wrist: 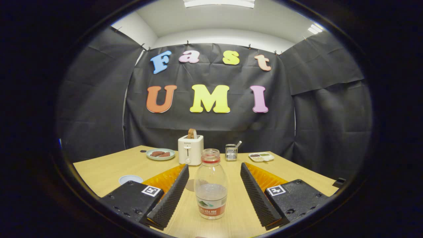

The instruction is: Take the bottle from table, then pour the juice into the cup, finally place the bottle on the coaster

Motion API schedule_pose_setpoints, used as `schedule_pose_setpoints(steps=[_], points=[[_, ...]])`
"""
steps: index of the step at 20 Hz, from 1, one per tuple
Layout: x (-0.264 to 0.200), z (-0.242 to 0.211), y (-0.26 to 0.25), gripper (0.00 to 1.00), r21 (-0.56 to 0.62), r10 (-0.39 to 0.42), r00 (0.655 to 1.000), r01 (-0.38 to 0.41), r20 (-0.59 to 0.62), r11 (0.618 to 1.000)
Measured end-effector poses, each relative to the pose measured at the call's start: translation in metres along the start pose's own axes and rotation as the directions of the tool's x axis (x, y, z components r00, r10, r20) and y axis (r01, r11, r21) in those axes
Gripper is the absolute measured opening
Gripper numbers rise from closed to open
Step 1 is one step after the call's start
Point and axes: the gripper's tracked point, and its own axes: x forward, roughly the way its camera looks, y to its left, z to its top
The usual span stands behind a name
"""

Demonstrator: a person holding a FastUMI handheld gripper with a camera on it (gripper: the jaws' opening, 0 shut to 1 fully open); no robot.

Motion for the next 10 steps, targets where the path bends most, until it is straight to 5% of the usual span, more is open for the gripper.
schedule_pose_setpoints(steps=[10], points=[[0.021,-0.054,0.012,0.99,-0.045,0.003,0.998,-0.006,-0.070,0.999]])
